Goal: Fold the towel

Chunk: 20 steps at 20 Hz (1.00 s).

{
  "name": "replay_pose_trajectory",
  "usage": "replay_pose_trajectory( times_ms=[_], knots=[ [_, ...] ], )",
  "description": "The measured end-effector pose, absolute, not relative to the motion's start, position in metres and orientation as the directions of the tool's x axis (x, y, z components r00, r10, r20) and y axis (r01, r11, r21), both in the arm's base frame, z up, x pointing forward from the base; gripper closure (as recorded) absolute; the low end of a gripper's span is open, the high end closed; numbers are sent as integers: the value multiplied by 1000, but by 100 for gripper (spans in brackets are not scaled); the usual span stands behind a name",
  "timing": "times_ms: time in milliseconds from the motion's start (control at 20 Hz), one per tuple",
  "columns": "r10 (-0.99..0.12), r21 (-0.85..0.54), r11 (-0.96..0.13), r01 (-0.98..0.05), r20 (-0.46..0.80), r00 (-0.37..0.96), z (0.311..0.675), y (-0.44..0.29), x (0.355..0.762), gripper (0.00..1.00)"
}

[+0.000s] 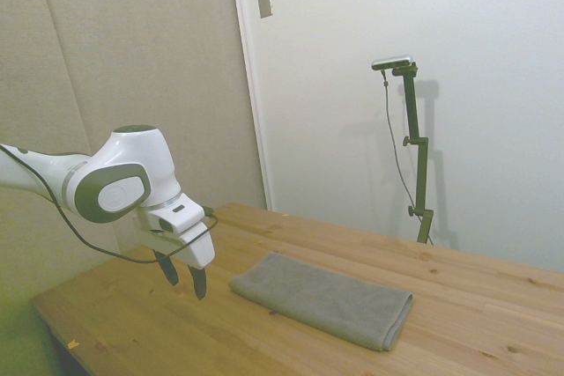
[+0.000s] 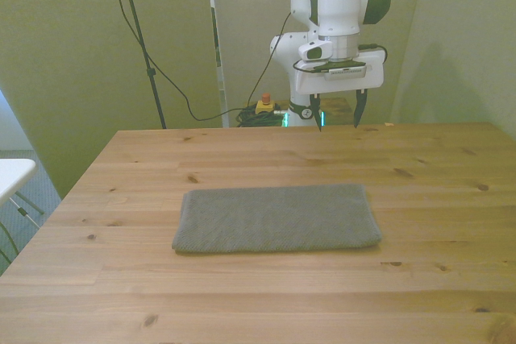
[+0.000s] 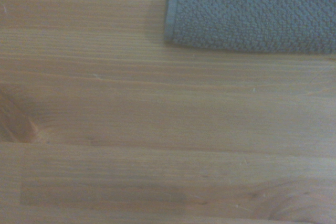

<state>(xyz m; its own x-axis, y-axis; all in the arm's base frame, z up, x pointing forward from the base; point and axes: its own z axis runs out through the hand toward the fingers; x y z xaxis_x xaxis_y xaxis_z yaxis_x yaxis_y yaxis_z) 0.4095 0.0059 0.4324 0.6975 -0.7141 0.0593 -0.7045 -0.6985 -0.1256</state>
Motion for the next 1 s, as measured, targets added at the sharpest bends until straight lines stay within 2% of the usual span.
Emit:
replay_pose_trajectory(
  times_ms=[150, 300, 1000],
  knots=[
    [-719, -132, -693, -709, 61, 692, 433, 3, 412, 0],
    [-726, -156, -686, -711, 85, 682, 439, -3, 433, 0],
    [-736, -117, -677, -727, 146, 661, 405, 8, 583, 0]
  ],
)
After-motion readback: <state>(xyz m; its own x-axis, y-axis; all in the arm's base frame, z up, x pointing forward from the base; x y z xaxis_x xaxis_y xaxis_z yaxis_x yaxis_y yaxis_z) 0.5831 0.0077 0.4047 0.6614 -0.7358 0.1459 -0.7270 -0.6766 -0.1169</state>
